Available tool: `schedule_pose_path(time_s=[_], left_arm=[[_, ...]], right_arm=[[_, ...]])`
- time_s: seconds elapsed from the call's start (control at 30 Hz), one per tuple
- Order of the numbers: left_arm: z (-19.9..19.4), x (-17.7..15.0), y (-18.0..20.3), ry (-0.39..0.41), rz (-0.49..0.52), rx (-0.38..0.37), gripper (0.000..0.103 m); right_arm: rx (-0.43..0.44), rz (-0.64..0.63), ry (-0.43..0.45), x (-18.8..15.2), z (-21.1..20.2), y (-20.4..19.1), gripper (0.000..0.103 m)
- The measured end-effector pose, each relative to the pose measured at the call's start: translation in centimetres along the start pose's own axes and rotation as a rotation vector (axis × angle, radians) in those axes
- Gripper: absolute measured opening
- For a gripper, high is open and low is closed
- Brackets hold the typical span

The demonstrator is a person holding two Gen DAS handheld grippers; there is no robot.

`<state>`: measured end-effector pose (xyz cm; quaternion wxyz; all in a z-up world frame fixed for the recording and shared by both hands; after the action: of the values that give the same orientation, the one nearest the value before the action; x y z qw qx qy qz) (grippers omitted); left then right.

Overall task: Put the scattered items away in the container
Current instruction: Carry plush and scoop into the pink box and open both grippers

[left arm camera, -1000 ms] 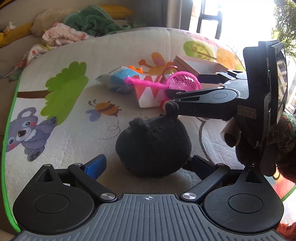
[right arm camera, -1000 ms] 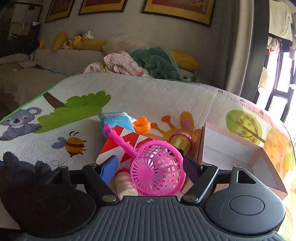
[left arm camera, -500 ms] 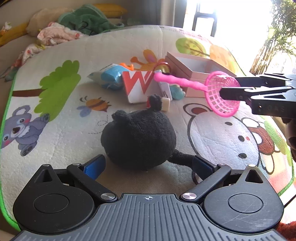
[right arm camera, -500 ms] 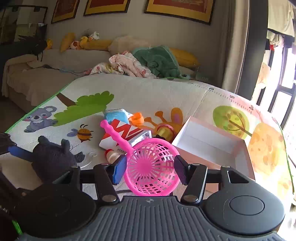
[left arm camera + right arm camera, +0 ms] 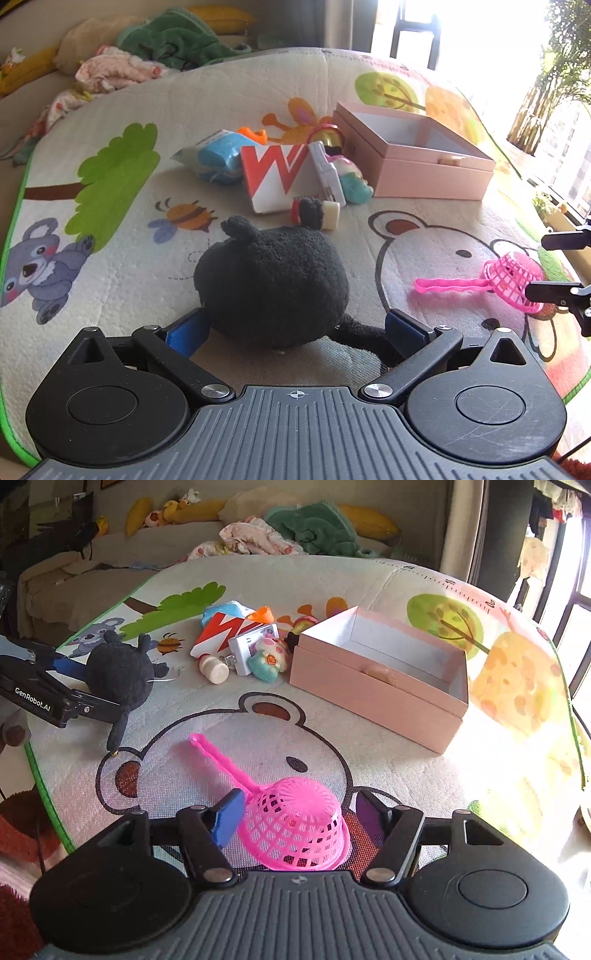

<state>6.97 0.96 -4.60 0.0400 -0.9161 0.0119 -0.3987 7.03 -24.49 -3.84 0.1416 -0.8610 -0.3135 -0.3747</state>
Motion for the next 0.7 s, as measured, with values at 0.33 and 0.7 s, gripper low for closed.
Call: schedule_pose_path(time_s=[0.33, 0.7], left_arm=[[-0.6, -0.3, 0.2, 0.005, 0.001, 0.011, 0.103], [-0.5, 0.4, 0.8, 0.022, -0.035, 0.058, 0.103]], right_arm=[[-0.255, -0.112, -0.127, -2.4, 0.7, 2.9, 0.087], [-0.278, 0.261, 0.118, -0.3, -0.3, 4.8, 0.101]])
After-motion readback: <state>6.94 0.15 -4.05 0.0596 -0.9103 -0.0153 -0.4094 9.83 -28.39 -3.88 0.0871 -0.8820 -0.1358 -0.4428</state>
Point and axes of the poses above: each gripper's, at about its wrist camera, not at the fingertips, and z roughly the way its jaws point, y to its right, x to its top, the point moved 7 cm from there along z, roughly the way its jaws point, and after that the axes turned 12 degrees about x, right-handed, at the moved point
